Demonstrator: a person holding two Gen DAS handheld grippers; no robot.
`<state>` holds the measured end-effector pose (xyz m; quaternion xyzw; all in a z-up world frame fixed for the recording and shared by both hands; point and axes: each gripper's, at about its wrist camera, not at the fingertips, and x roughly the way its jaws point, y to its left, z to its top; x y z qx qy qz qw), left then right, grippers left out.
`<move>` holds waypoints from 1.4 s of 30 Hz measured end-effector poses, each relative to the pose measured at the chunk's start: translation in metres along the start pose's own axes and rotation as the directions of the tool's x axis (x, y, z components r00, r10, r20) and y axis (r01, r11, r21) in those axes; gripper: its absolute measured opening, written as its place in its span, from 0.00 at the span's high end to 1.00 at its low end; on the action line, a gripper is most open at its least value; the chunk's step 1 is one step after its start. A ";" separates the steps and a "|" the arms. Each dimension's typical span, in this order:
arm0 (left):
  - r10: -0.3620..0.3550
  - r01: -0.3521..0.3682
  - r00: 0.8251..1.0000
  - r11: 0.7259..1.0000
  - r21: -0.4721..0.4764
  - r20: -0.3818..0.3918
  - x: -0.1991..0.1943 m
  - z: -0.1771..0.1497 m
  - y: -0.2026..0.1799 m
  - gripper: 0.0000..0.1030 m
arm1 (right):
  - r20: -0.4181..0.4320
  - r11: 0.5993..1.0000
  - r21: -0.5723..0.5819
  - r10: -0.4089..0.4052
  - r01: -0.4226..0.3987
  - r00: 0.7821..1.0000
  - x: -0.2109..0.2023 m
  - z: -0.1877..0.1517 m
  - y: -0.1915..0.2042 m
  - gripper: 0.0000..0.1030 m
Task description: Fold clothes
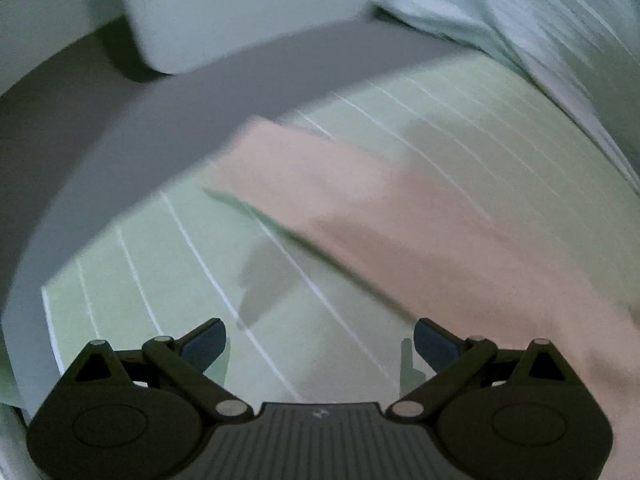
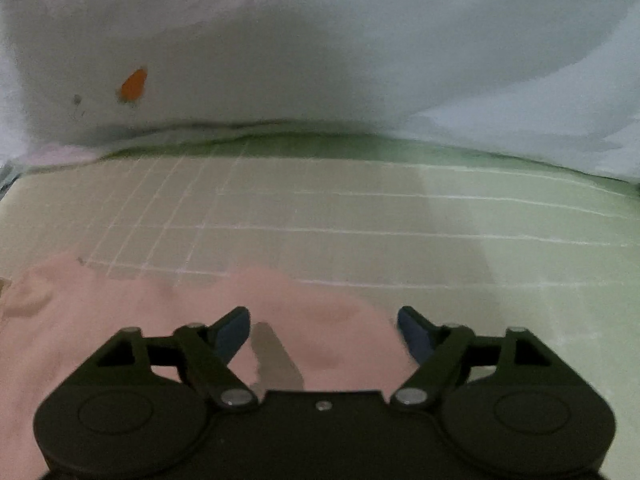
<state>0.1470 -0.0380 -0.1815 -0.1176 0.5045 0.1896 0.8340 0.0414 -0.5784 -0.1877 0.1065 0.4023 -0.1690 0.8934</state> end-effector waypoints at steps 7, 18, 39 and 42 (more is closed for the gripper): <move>0.073 -0.063 0.996 0.981 -0.183 0.052 0.031 0.046 0.035 0.03 | -0.039 1.000 -0.009 -0.030 0.030 0.999 0.014 0.004 0.008 0.11; 0.097 -0.071 0.973 0.989 -0.128 0.209 0.033 0.041 0.021 0.61 | -0.027 0.997 -0.073 -0.011 0.009 1.000 0.004 0.008 0.030 0.64; 0.116 -0.063 0.977 0.958 -0.279 0.177 0.016 0.035 0.067 0.94 | 0.048 0.985 -0.061 -0.156 0.159 0.987 -0.012 0.003 0.052 0.68; 0.079 -0.033 0.971 0.979 -0.200 0.225 -0.003 0.031 0.049 0.94 | 0.049 0.986 0.028 -0.165 0.164 0.985 -0.033 -0.003 0.046 0.32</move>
